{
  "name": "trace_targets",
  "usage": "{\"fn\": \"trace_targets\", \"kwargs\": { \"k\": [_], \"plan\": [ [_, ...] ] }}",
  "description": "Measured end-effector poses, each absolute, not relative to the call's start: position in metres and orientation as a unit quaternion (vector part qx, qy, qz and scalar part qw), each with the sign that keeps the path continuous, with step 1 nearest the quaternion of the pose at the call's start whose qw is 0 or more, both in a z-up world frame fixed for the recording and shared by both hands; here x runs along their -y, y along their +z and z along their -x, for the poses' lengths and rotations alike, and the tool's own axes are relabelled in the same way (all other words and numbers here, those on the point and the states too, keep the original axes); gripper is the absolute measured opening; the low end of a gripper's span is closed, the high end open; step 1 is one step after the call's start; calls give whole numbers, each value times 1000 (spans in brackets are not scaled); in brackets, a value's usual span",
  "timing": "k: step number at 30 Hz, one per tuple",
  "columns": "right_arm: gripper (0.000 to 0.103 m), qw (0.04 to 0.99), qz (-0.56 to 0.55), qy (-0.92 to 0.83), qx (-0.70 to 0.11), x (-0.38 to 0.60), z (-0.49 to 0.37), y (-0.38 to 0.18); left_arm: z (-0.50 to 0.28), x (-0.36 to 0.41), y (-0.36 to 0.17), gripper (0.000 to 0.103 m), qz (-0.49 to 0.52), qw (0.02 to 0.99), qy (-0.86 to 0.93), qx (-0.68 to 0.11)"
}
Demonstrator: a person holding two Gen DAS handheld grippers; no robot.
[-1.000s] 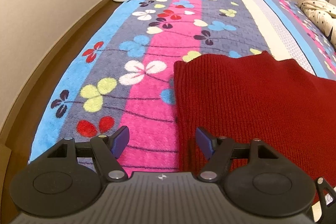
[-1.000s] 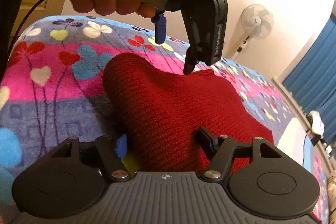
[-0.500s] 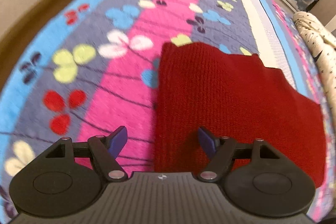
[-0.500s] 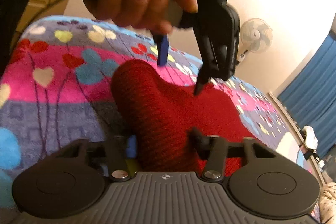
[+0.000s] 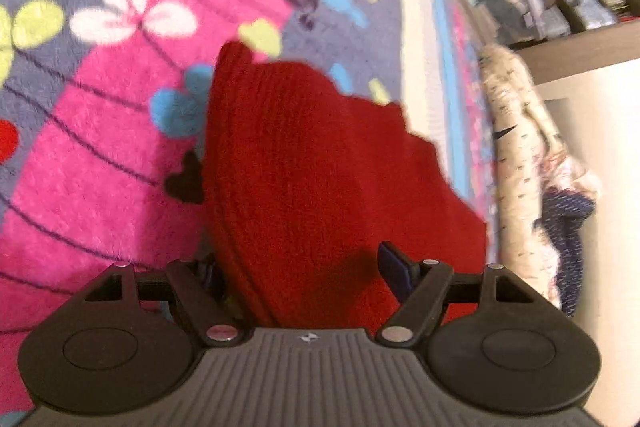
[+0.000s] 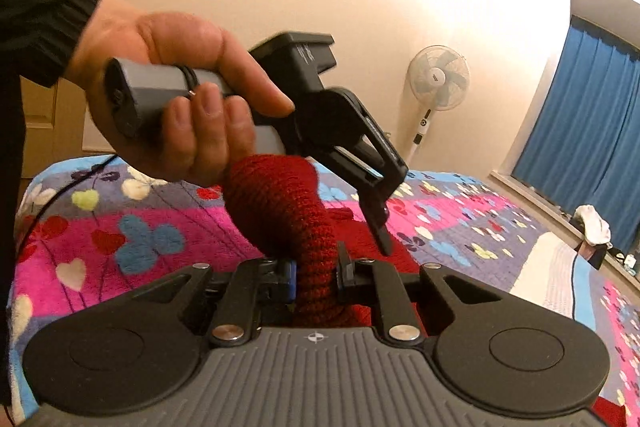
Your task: Fold small clothes
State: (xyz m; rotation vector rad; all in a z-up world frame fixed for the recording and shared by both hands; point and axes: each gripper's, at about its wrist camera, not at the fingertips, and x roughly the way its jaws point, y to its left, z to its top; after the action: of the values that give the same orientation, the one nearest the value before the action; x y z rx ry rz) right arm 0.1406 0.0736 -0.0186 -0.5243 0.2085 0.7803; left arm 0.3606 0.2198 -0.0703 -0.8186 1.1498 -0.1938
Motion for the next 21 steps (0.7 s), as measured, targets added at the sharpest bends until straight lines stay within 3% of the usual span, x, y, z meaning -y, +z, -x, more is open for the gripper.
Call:
{"fn": "trace_targets", "kwargs": {
  "k": [3,4,7,18,21],
  "plan": [
    [16,887,251,376,-98,-70,-135,-20,-368,-211,-75,53,367,757,-100,-532],
    [16,886,251,377,-100,-71,-136,-20,-368,-211,-73,40,362,763,-101,-526],
    [16,883,257,382,-97,-72,-133,-20,-361,-214,-62,31,370,773,-112,-503],
    [16,889,196,404,-91,-116,-105,34,-281,-287,-2,28,427,804,-111,-398],
    [16,891,145,416,-112,-128,-104,48,-259,-307,7,37,423,812,-85,-392]
  ]
}}
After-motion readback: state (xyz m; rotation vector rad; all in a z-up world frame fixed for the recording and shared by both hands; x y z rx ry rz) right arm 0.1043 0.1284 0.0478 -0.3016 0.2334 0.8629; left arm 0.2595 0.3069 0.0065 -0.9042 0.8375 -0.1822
